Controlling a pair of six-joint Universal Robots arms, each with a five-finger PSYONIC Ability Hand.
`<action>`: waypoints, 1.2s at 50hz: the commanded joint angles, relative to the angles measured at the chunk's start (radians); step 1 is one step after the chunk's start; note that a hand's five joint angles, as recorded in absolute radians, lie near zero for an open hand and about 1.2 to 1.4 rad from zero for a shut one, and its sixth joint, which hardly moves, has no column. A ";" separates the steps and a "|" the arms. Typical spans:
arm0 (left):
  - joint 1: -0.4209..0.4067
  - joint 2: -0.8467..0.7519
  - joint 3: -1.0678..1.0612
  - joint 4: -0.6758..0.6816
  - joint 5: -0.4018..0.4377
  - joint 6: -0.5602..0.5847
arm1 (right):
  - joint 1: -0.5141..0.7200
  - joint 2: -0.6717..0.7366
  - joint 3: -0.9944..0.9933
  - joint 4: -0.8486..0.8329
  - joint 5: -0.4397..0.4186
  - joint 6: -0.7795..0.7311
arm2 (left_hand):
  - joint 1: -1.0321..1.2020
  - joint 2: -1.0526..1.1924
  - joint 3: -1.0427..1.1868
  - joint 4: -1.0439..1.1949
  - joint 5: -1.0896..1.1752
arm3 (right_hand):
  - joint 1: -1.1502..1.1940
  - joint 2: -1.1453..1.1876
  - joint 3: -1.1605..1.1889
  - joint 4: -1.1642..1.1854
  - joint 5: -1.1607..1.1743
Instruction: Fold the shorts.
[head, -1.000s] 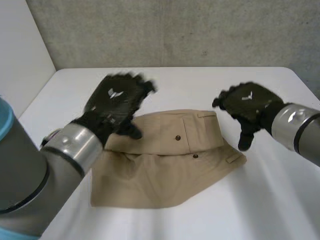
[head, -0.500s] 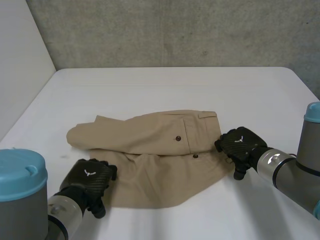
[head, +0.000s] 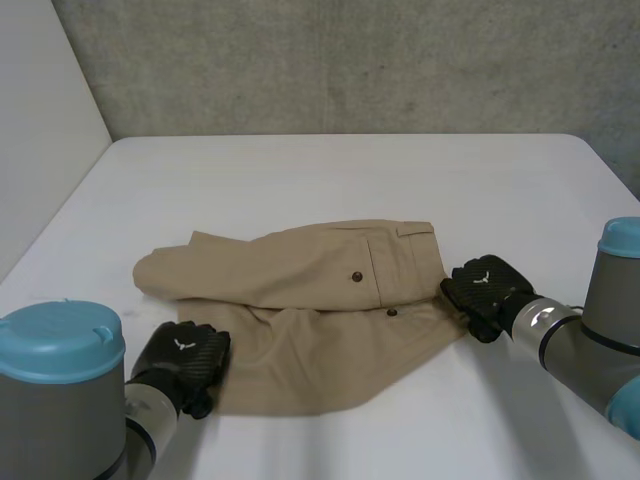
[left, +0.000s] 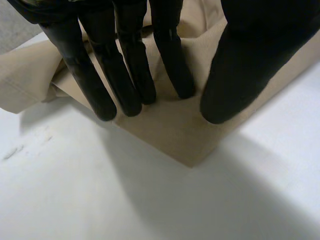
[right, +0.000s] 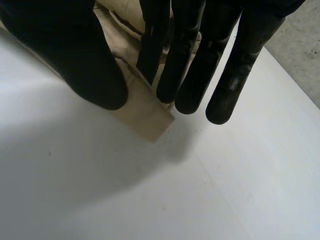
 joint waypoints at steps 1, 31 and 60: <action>0.000 -0.013 -0.001 0.040 0.000 0.003 | 0.000 0.002 -0.010 0.010 -0.029 -0.001 | 0.459 0.460 0.468 0.465 0.472 | 0.529 0.317 0.319 0.314 0.359; 0.031 0.595 0.570 -0.233 0.054 0.047 | -0.129 -0.624 -0.493 0.513 -0.163 0.473 | 0.459 0.460 0.468 0.465 0.472 | 0.529 0.317 0.319 0.314 0.359; 0.167 -0.427 1.081 0.308 0.087 0.084 | 0.049 0.223 -0.945 0.055 0.127 0.350 | 0.459 0.460 0.468 0.465 0.472 | 0.529 0.317 0.319 0.314 0.359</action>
